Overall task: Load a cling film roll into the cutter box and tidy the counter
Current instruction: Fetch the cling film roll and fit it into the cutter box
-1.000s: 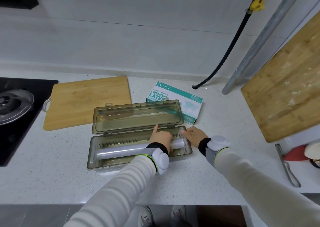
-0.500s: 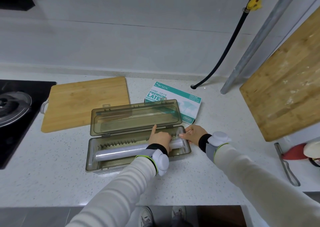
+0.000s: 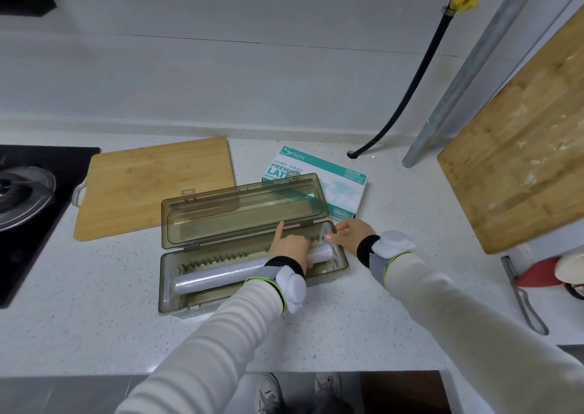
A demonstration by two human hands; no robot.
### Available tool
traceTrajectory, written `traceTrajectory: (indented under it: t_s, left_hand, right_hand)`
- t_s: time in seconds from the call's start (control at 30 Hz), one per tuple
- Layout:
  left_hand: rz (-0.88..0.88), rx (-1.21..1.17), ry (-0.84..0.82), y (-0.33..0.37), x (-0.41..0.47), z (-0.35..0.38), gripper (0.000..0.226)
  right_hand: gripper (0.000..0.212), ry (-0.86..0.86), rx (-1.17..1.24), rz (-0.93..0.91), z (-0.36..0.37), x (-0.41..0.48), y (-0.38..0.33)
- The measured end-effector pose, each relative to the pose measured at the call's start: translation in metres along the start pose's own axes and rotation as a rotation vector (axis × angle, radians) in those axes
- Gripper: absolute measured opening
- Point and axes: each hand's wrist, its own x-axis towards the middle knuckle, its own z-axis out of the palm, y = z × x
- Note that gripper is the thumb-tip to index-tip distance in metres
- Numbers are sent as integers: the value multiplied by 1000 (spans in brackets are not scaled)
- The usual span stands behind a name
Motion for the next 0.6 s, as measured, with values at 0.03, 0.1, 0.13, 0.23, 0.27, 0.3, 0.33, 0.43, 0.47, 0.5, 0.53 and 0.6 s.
traceTrajectory:
  t_s: [0.03, 0.1, 0.13, 0.23, 0.27, 0.3, 0.33, 0.43, 0.47, 0.5, 0.53, 0.6]
  left_hand:
    - [-3, -20, 12, -1, -1, 0, 36]
    - [-8, -63, 41, -3, -4, 0, 40]
    - [-10, -75, 55, -4, -6, 0, 42]
    - [-19, -99, 97, -9, -14, 1, 46]
    - [-24, -104, 108, -11, -16, 2, 47]
    - [-28, -108, 119, -14, -18, 2, 47]
    - [-34, -109, 130, -18, -22, 4, 47]
    - [-47, -109, 172, -27, -29, 7, 44]
    - [-54, -110, 189, -30, -32, 8, 42]
    - [-59, -107, 203, -34, -35, 9, 40]
    - [-53, -97, 217, -36, -36, 9, 39]
    - [-53, -92, 240, -44, -42, 11, 38]
  right_hand:
    - [47, -4, -14, -1, -1, 0, 0]
    - [49, -15, -39, 2, 0, 1, 0]
    - [49, -16, -36, 1, 0, 2, 1]
    - [45, 102, 74, -16, 6, 6, 1]
    - [41, 187, 104, -42, 7, 6, 1]
    - [34, 271, 120, -84, 9, 6, -1]
    - [27, 327, 128, -136, 11, 6, -5]
    - [16, 335, 131, -263, 15, 2, -18]
    - [20, 298, 128, -291, 18, 0, -23]
    - [24, 245, 151, -304, 21, -3, -30]
    - [28, 191, 198, -307, 22, -5, -34]
    - [31, 75, 230, -333, 28, -12, -46]
